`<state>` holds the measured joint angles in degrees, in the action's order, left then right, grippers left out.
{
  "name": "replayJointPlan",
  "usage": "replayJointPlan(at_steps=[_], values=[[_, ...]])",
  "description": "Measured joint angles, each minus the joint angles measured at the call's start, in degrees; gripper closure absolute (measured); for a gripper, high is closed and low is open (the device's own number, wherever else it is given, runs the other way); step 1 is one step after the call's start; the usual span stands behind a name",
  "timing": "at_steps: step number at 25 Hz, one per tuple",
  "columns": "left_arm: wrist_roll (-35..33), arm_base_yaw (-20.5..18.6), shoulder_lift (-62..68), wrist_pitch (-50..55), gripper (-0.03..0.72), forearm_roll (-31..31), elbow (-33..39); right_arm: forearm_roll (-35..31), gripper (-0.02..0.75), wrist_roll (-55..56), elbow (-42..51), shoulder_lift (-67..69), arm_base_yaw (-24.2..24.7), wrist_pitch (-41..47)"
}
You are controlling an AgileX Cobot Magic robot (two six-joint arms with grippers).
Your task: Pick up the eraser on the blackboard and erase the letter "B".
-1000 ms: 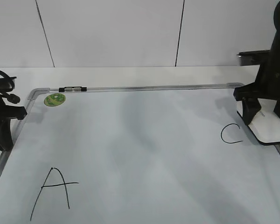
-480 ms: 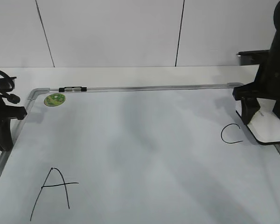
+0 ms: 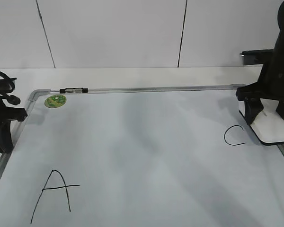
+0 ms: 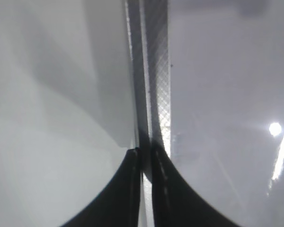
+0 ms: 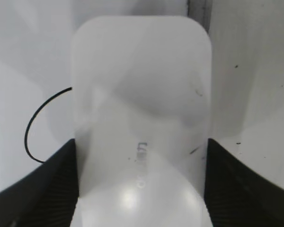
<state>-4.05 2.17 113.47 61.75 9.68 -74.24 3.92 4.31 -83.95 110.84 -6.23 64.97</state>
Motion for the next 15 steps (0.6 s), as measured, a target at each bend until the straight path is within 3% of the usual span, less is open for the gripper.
replayJointPlan(at_steps=[10, 15], values=[[-0.2, 0.0, 0.0, 0.1, 0.671, 0.1, 0.0, -0.5, 0.166, 0.0, 0.0, 0.0, 0.1, 0.2], [-0.2, 0.0, 0.0, 0.1, 0.671, 0.2, 0.0, -1.8, 0.166, 0.0, 0.0, 0.0, 2.4, 0.3]])
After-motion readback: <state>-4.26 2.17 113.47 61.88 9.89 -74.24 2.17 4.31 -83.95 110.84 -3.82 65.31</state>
